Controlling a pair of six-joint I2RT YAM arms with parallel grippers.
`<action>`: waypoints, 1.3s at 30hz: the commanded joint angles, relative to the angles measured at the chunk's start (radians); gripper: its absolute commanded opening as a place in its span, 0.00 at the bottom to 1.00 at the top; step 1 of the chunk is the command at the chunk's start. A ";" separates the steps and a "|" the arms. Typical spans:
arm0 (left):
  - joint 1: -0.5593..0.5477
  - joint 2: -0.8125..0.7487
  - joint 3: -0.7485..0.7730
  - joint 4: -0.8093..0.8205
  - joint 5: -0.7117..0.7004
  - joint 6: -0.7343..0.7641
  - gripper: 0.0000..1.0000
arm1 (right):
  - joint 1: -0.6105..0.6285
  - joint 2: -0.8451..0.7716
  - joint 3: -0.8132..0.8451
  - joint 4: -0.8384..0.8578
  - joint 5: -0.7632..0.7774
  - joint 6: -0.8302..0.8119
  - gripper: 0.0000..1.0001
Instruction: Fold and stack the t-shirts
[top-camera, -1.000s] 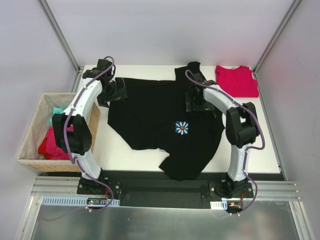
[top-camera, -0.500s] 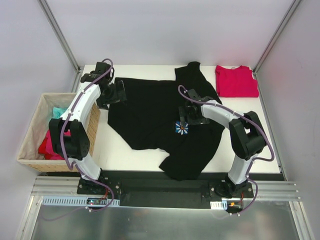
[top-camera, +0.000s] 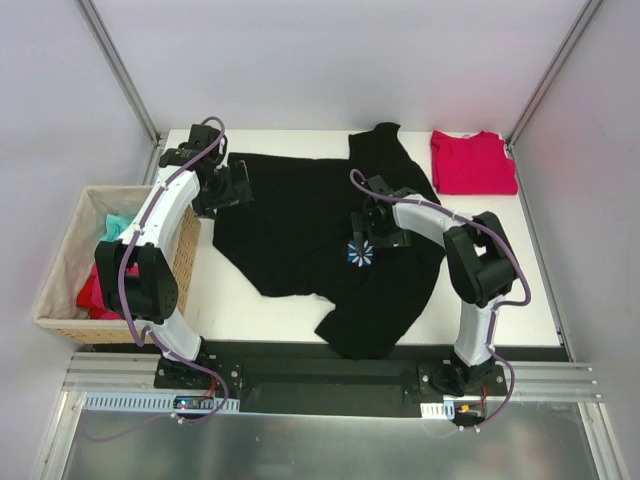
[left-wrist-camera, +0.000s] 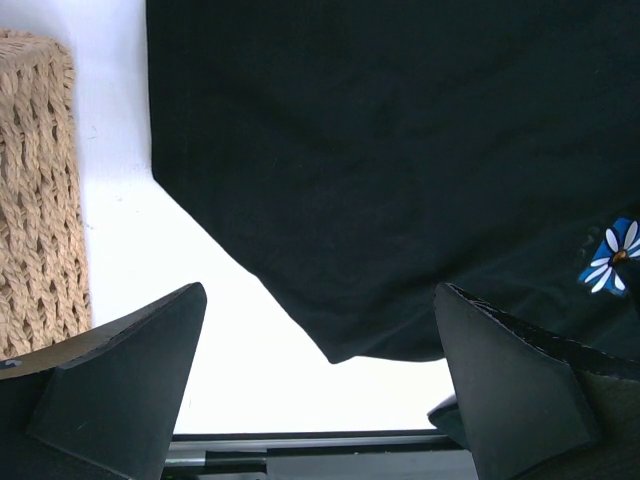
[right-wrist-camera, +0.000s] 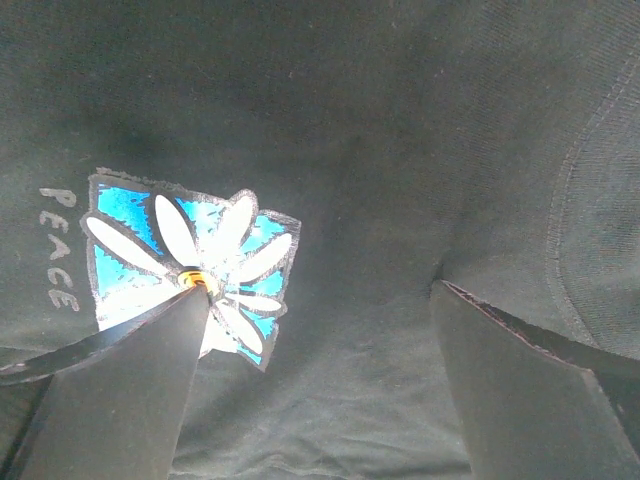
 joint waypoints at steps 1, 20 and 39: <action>0.007 0.009 0.003 0.006 -0.005 0.008 0.99 | 0.000 0.092 0.040 0.020 0.008 0.008 0.98; 0.007 0.050 0.026 0.003 -0.017 0.016 0.99 | -0.174 0.238 0.371 -0.126 -0.001 -0.040 0.97; -0.073 0.034 0.029 0.006 0.018 0.034 0.99 | -0.146 0.074 0.377 -0.079 0.100 -0.080 0.97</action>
